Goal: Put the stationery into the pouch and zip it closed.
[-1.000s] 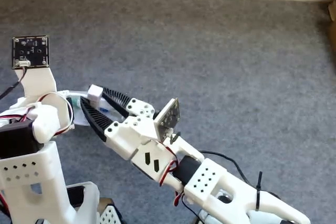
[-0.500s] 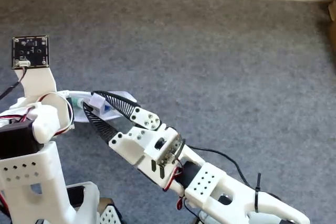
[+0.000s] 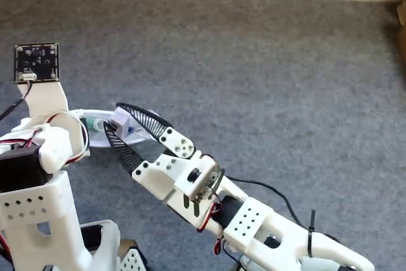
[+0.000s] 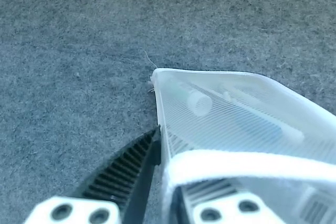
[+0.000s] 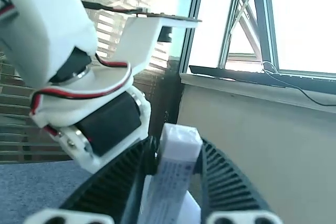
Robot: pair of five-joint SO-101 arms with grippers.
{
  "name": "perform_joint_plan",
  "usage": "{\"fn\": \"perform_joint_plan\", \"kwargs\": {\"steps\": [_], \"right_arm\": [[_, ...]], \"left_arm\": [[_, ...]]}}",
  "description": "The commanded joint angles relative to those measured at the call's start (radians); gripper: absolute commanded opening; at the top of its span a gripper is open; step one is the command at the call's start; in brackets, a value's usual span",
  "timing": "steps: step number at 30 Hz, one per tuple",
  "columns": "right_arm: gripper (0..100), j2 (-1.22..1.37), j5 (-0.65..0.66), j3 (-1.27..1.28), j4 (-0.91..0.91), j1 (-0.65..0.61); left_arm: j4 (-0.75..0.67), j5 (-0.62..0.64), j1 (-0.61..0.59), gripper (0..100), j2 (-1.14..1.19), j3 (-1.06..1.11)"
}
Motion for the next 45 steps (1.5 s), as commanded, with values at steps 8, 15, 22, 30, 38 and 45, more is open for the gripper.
{"fn": "perform_joint_plan", "kwargs": {"steps": [8, 15, 22, 30, 38, 45], "right_arm": [[0.4, -0.001, 0.02, -0.007, -0.041, -0.004], [0.4, 0.004, 0.014, -0.007, -0.117, -0.004], [0.4, 0.097, 0.014, -0.021, -0.12, -0.022], [1.1, 0.246, 0.018, -0.114, -0.199, -0.001], [14.9, 0.165, 0.02, -0.031, -0.202, -0.004], [14.9, -0.033, 0.02, 0.048, -0.182, -0.004]], "left_arm": [[-0.029, 0.006, 0.013, 1, -0.025, -0.002], [-0.029, 0.006, 0.013, 1, -0.025, -0.002], [-0.029, 0.006, 0.013, 1, -0.025, -0.002], [-0.031, 0.006, 0.012, 1, -0.025, -0.001], [-0.029, 0.006, 0.012, 1, -0.025, -0.001], [-0.031, 0.006, 0.013, 1, -0.025, -0.001]]}}
